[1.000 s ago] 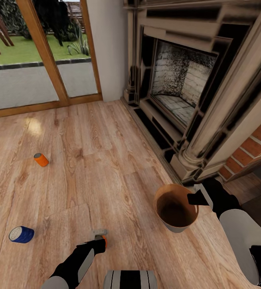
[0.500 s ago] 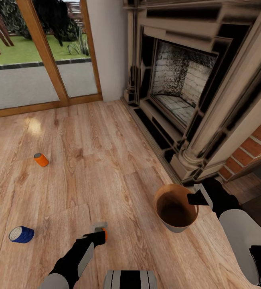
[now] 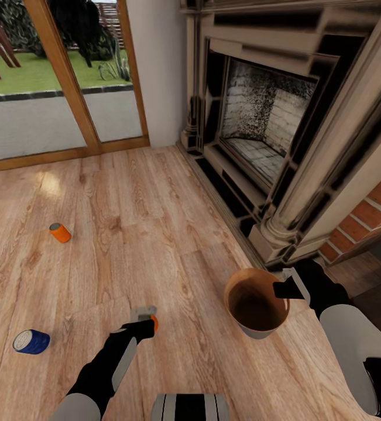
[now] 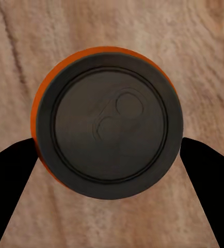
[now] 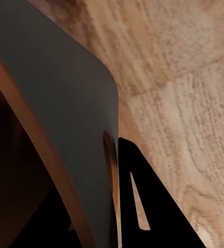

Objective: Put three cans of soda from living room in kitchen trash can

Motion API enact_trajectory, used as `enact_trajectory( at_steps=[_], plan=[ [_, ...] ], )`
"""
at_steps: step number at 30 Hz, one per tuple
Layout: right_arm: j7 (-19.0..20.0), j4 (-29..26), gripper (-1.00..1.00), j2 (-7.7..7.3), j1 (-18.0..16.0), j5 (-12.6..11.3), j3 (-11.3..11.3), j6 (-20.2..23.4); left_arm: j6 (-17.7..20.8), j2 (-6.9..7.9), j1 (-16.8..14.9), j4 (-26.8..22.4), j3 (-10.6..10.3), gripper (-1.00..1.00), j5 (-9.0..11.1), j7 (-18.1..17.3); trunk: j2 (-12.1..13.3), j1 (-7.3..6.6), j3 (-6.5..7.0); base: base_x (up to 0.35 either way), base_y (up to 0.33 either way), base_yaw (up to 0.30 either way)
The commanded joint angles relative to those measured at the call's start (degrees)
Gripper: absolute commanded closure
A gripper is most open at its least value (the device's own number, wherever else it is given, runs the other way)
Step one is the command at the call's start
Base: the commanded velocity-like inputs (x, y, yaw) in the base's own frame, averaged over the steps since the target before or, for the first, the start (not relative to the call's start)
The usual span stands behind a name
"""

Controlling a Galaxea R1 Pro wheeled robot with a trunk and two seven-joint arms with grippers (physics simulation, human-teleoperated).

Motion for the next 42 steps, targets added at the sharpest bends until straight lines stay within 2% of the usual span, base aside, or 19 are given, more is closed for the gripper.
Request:
enact_trajectory(
  at_steps=[1,3,13,19,23,34,42],
  plan=[
    [0.3,0.3,1.00,0.04,0.1,-1.4,-0.1,0.0,0.2,-0.01,0.0,-0.2,0.0,1.00,0.0,0.0,0.0,0.02,-0.01,0.000,0.000,0.000],
    [0.3,0.3,1.00,0.07,0.1,-1.4,-0.1,0.0,0.8,-0.01,0.0,-1.1,0.0,1.00,0.0,0.0,0.0,0.02,-0.01,0.000,0.000,0.000],
    [0.2,0.5,1.00,0.18,0.1,-1.4,0.0,0.0,7.7,-0.19,0.4,-13.2,-0.1,1.00,0.0,0.1,0.0,0.02,-0.01,0.000,0.000,0.000],
    [0.2,0.5,1.00,0.18,0.1,-1.3,0.0,0.0,15.1,-0.19,1.2,-22.0,-0.1,1.00,0.0,0.1,0.0,0.02,-0.01,0.000,0.000,0.000],
    [0.2,0.3,1.00,0.19,0.3,-1.3,0.1,0.0,20.1,-0.25,3.1,-28.6,-0.1,1.00,-0.2,0.2,0.0,0.02,-0.01,0.000,0.000,0.000],
    [0.3,0.2,1.00,0.24,0.6,-1.3,2.2,0.0,24.5,-0.27,4.9,-32.8,-0.5,1.00,0.0,1.8,0.0,0.02,-0.01,0.000,0.000,0.000],
    [0.3,0.2,1.00,0.34,0.7,-1.3,2.5,0.0,30.4,-0.27,7.2,-39.2,-2.8,1.00,0.3,1.7,0.0,0.02,-0.01,0.000,0.000,0.000]
  ],
)
